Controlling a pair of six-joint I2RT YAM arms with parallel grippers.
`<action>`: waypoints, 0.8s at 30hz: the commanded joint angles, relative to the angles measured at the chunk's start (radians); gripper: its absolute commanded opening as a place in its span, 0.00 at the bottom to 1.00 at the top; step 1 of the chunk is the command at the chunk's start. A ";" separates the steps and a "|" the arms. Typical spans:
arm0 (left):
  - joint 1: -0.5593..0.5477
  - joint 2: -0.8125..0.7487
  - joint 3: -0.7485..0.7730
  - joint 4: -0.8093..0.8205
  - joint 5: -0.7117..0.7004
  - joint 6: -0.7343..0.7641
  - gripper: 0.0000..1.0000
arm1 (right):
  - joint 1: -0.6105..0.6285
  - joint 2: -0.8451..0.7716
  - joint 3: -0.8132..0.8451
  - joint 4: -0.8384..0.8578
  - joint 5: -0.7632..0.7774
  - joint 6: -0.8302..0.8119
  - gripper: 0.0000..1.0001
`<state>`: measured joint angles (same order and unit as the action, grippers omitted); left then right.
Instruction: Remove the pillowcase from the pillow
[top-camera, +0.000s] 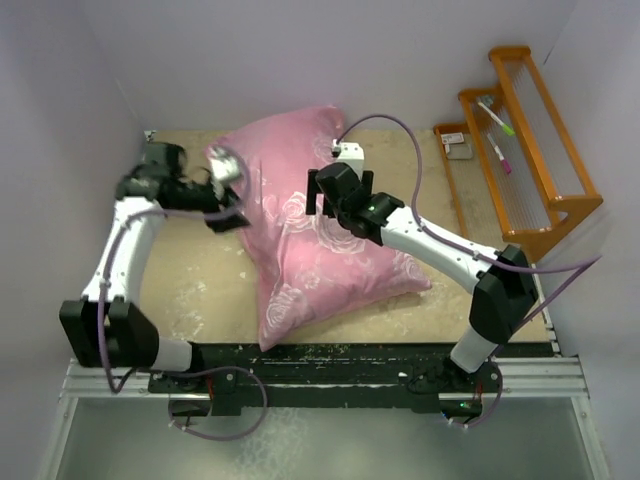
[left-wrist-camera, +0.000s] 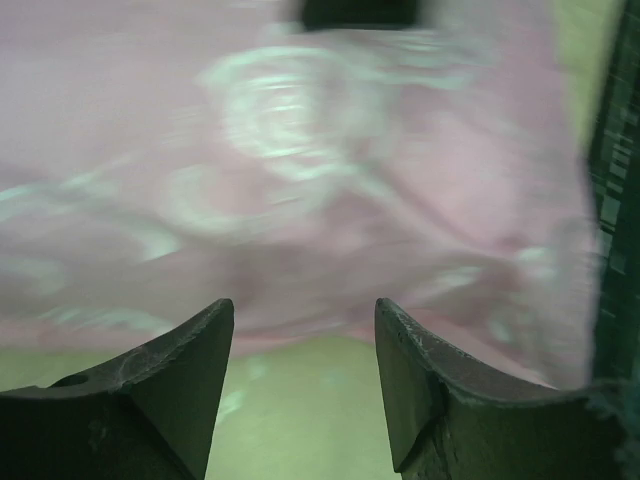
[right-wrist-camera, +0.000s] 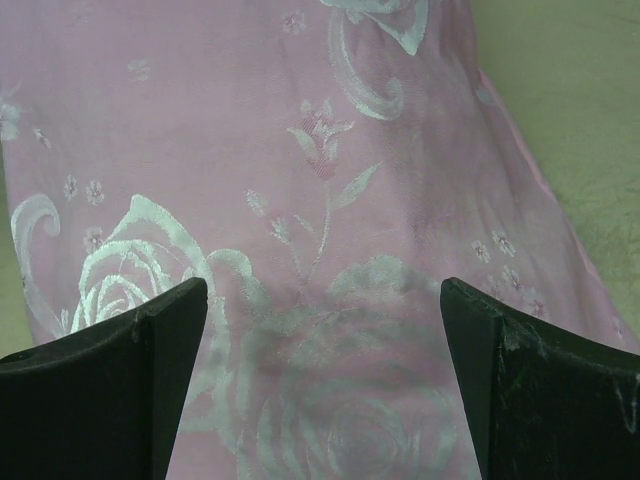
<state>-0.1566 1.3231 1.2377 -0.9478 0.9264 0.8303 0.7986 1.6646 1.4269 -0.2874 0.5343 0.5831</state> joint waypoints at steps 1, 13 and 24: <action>0.365 0.241 0.233 -0.015 0.184 -0.041 0.66 | 0.061 0.022 0.066 -0.011 0.070 0.034 1.00; 0.420 0.498 0.317 0.584 -0.201 -0.606 0.70 | 0.320 0.184 -0.052 -0.089 0.085 0.093 0.87; 0.388 0.564 0.353 0.589 -0.181 -0.515 0.72 | 0.103 -0.376 -0.620 0.011 0.028 0.364 0.60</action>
<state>0.2611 1.8877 1.5562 -0.3954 0.7212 0.2745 0.9962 1.3808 0.9058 -0.1665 0.5591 0.8478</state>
